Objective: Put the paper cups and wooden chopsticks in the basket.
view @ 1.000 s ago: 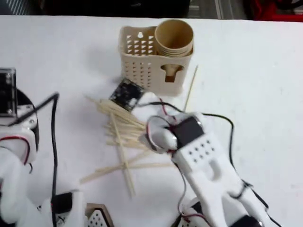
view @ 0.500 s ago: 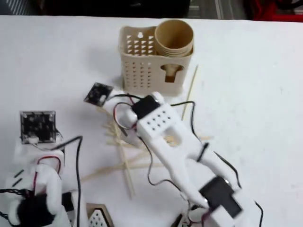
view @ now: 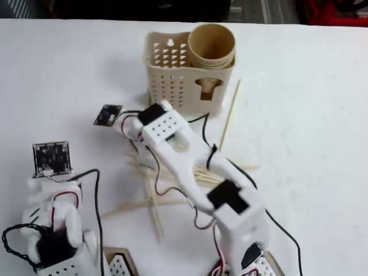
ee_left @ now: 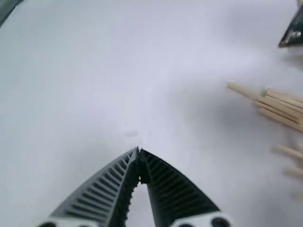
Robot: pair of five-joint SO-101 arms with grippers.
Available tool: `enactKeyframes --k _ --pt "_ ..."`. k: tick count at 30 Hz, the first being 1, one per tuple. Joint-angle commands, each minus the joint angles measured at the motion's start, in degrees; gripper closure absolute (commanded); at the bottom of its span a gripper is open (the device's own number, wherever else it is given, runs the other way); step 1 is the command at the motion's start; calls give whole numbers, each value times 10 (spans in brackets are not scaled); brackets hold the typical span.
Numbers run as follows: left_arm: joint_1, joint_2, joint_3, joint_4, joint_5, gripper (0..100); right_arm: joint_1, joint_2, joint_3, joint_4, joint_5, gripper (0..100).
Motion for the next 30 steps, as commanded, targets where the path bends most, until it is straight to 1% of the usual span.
enactKeyframes --k 1,6,10,15,18,25,27,30 --pt "-5 -9 2 -17 8 973 22 30 -62 1 4 822" --pt "-5 -9 4 -17 8 973 30 98 -95 1 4 825" --pt "-4 -9 10 -18 8 973 31 124 -99 2 5 837" --pt "-4 -9 25 -46 8 973 29 116 -99 2 3 983" --pt "-3 -9 29 -49 8 973 31 103 -97 10 1 972" --pt "-3 -9 31 -53 8 973 32 53 -98 65 -3 981" --pt "-3 -9 31 -53 9 973 33 34 -98 72 -25 981" --pt "-3 -9 31 -53 9 973 32 0 -98 81 -40 981"
